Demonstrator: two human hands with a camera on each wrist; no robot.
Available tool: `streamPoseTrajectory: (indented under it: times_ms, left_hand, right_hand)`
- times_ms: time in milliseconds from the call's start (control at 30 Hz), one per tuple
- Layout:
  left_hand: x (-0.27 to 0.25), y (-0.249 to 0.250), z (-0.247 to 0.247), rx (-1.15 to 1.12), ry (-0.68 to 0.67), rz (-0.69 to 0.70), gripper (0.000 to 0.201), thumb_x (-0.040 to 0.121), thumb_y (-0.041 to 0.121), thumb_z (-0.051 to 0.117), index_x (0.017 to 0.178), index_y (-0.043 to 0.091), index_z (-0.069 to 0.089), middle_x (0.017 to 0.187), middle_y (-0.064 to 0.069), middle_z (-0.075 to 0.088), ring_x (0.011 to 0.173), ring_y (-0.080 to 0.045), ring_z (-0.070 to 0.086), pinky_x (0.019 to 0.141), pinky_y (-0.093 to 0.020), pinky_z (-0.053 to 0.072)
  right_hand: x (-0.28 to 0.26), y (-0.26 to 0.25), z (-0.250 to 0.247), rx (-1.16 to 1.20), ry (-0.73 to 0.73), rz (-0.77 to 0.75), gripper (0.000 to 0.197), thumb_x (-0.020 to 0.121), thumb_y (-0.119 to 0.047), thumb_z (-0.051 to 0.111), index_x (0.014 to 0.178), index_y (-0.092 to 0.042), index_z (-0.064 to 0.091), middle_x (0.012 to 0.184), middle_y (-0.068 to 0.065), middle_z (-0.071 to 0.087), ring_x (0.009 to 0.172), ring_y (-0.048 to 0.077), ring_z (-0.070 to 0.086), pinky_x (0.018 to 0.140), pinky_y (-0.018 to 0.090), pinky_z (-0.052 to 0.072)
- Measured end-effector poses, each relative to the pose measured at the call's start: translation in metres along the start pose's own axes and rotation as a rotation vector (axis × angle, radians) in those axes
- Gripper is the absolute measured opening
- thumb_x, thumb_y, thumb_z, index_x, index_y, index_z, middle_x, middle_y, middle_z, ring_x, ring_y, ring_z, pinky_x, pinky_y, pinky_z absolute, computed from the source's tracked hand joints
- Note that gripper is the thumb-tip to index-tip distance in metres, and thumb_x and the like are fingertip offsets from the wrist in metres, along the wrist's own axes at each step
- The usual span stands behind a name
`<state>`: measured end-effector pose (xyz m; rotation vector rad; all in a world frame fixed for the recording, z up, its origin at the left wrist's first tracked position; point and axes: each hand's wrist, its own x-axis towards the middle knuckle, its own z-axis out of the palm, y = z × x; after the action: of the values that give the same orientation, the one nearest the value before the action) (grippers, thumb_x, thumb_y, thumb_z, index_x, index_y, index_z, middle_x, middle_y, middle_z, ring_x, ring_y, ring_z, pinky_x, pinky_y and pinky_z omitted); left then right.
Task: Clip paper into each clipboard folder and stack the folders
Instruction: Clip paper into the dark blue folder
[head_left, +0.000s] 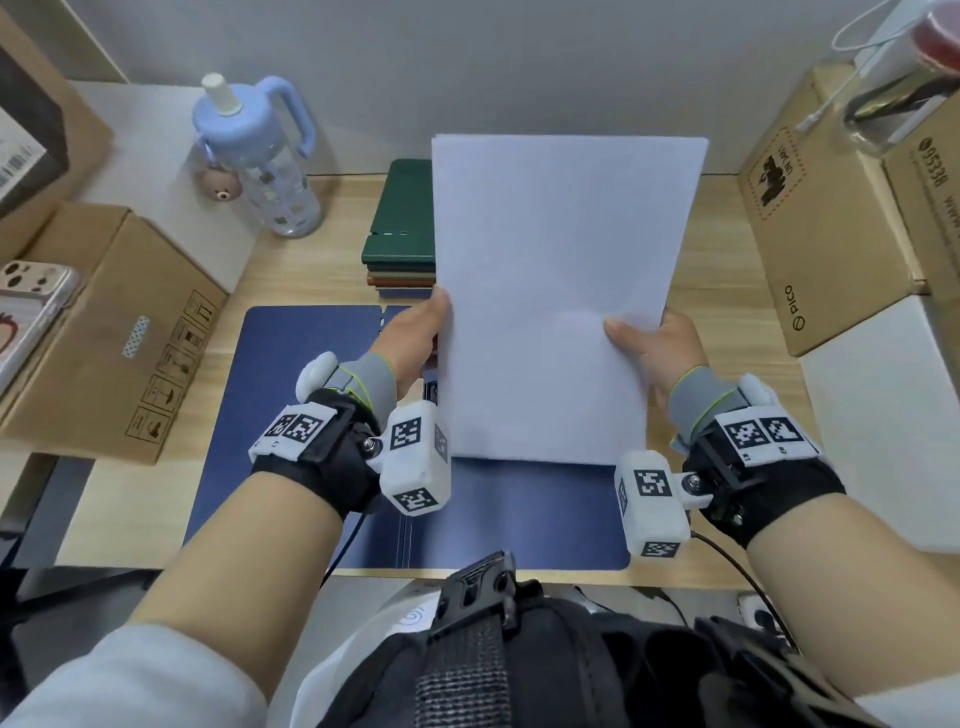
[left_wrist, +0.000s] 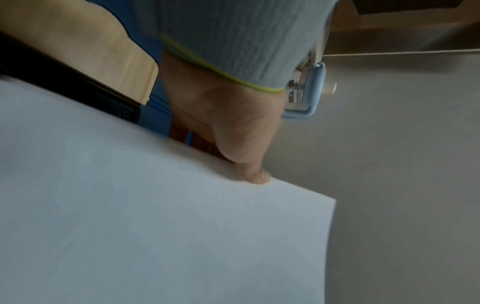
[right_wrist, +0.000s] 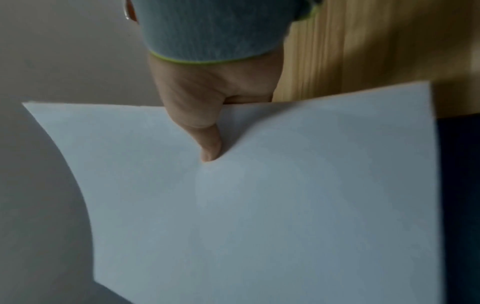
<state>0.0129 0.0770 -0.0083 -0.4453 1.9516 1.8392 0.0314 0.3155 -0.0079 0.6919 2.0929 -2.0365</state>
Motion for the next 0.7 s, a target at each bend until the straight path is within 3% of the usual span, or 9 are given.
streamPoseTrajectory:
  times_ms: [100,167,233,267,333,400,533,600,700]
  left_hand:
    - [0.003,-0.009,-0.008,-0.011,0.121,-0.145,0.044,0.102,0.039,0.030,0.075,0.014,0.055,0.058,0.001,0.064,0.058,-0.015,0.060,0.058,-0.022,0.053]
    - [0.001,-0.020,-0.012,0.116,0.130,-0.227,0.031,0.100,0.028,0.043,0.073,0.013,0.046,0.057,-0.003,0.055,0.052,-0.015,0.054,0.052,-0.019,0.050]
    - [0.001,-0.032,-0.017,0.431,0.110,-0.290,0.027,0.094,0.022,0.055,0.072,0.014,0.041,0.064,-0.004,0.050,0.055,-0.016,0.050,0.043,-0.016,0.047]
    - [0.002,-0.037,-0.019,0.619,0.110,-0.313,0.028,0.091,0.023,0.059,0.070,0.014,0.042,0.065,-0.005,0.052,0.055,-0.017,0.051,0.043,-0.016,0.047]
    - [0.002,-0.042,-0.020,0.879,0.090,-0.356,0.029,0.085,0.032,0.063,0.068,0.013,0.048,0.069,-0.007,0.059,0.060,-0.023,0.057,0.056,-0.022,0.051]
    - [0.003,-0.044,-0.016,0.942,0.056,-0.388,0.029,0.082,0.037,0.064,0.073,0.011,0.056,0.074,-0.008,0.063,0.065,-0.025,0.061,0.069,-0.029,0.055]
    - [0.006,-0.049,-0.008,1.015,0.027,-0.393,0.029,0.085,0.034,0.061,0.097,0.008,0.060,0.090,-0.011,0.061,0.092,-0.031,0.065,0.091,-0.036,0.054]
    - [0.009,-0.052,-0.008,1.054,0.005,-0.383,0.026,0.087,0.033,0.059,0.087,0.007,0.059,0.088,-0.010,0.062,0.092,-0.031,0.064,0.088,-0.033,0.053]
    - [0.013,-0.056,-0.011,1.141,0.014,-0.348,0.033,0.092,0.025,0.050,0.062,0.014,0.043,0.065,-0.001,0.050,0.067,-0.023,0.053,0.060,-0.023,0.042]
  right_hand:
    - [-0.002,0.009,-0.005,-0.042,-0.004,0.089,0.021,0.086,-0.001,0.062,0.107,-0.001,0.063,0.092,0.005,0.064,0.067,0.013,0.059,0.061,0.021,0.054]
    - [-0.005,0.016,-0.009,-0.071,-0.012,0.154,0.031,0.086,-0.001,0.062,0.117,0.004,0.059,0.101,0.010,0.062,0.067,0.013,0.058,0.055,0.017,0.053]
    - [-0.007,0.024,-0.011,-0.113,-0.014,0.210,0.033,0.086,-0.002,0.062,0.119,0.005,0.058,0.105,0.013,0.061,0.066,0.014,0.057,0.056,0.021,0.053]
    - [-0.007,0.028,-0.012,-0.137,-0.011,0.235,0.033,0.086,-0.003,0.063,0.118,0.005,0.058,0.107,0.014,0.061,0.067,0.017,0.057,0.058,0.023,0.053]
    - [-0.008,0.035,-0.012,-0.180,-0.007,0.280,0.034,0.086,-0.005,0.064,0.118,0.005,0.058,0.111,0.015,0.062,0.071,0.022,0.058,0.068,0.029,0.052]
    - [-0.009,0.041,-0.011,-0.212,-0.002,0.318,0.036,0.086,-0.007,0.065,0.119,0.005,0.058,0.110,0.015,0.062,0.075,0.023,0.059,0.079,0.032,0.046]
    - [-0.010,0.048,-0.007,-0.215,-0.008,0.366,0.036,0.085,-0.005,0.066,0.118,0.006,0.059,0.119,0.021,0.063,0.091,0.026,0.059,0.085,0.038,0.048]
    - [-0.011,0.049,-0.005,-0.191,-0.009,0.383,0.036,0.085,-0.004,0.066,0.118,0.006,0.059,0.119,0.021,0.062,0.092,0.027,0.059,0.088,0.040,0.048]
    - [-0.011,0.050,-0.002,-0.146,-0.023,0.396,0.036,0.085,-0.005,0.065,0.119,0.005,0.058,0.120,0.020,0.062,0.094,0.027,0.059,0.089,0.041,0.048]
